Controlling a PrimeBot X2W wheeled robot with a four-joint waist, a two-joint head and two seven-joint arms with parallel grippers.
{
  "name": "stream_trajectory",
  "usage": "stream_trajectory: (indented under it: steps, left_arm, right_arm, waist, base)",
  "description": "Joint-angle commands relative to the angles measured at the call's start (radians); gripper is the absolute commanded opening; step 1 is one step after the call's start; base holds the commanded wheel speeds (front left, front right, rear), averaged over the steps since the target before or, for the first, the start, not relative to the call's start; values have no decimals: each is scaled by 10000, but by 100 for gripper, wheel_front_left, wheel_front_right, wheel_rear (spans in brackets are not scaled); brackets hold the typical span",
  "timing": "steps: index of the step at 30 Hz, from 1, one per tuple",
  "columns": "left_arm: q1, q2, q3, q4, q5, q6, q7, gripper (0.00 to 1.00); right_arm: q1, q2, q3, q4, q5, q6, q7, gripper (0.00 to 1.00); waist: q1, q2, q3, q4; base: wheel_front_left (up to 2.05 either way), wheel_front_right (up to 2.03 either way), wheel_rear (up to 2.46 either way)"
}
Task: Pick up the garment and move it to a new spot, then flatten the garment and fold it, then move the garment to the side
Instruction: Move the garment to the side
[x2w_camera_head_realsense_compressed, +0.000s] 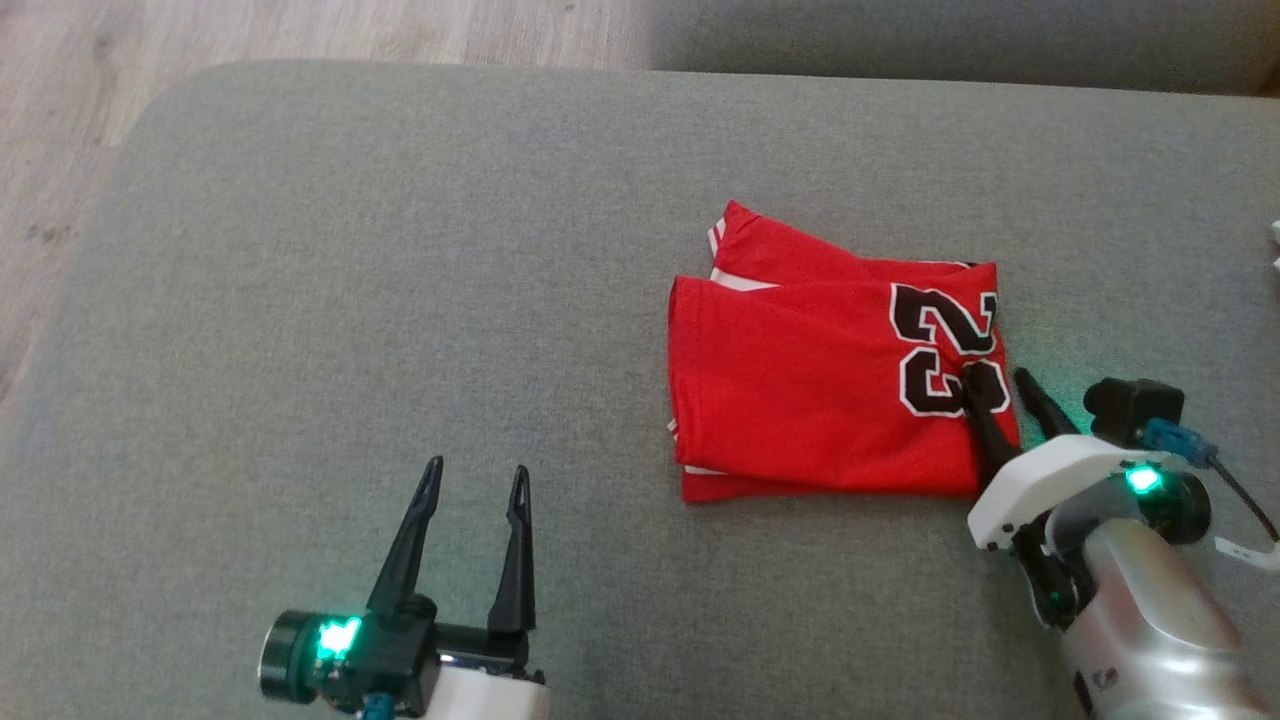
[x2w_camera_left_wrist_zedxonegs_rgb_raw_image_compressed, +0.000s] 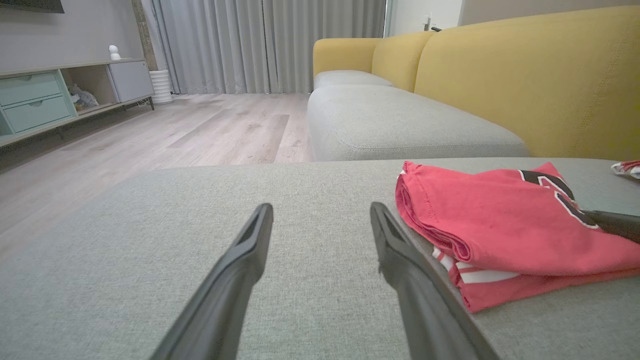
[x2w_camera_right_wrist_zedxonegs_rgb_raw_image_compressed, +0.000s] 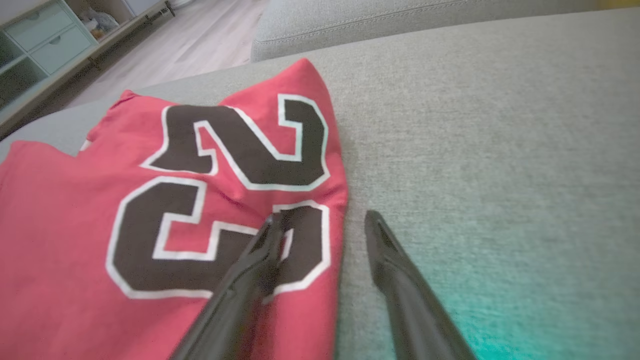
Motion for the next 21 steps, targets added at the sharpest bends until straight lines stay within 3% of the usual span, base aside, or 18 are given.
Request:
stream_trajectory:
  steps: [1, 6, 10, 15, 21]
  left_arm:
    - [-396, -64, 234, -240, 76, 89, -65, 100]
    - [-363, -64, 295, -236, 39, 199, -65, 100]
    - [-381, -64, 343, -283, 59, 157, -65, 100]
    - [-692, -64, 416, -368, 107, 37, -65, 100]
    - [-1262, -64, 576, -442, 89, 13, -65, 100]
  right_arm:
    - [-289, 3, 334, -111, 184, -7, -118, 0]
    - [-592, -279, 539, 141, 566, -7, -695, 0]
    - [-916, -955, 650, -77, 377, -7, -899, 0]
    - [-1496, -2546, 490, -995, -260, -7, -495, 0]
    - [-1849, -4310, -578, -2469, -746, -7, 315, 0]
  waist:
    - [-2, 0, 66, 59]
    - [-2, 0, 99, -203]
    - [-2, 0, 263, -705]
    - [-2, 0, 915, -1600]
    - [-2, 0, 1643, -2046]
  base:
    - [0, 0, 0]
    - [0, 0, 0]
    - [0, 0, 0]
    - [0, 0, 0]
    - [0, 0, 0]
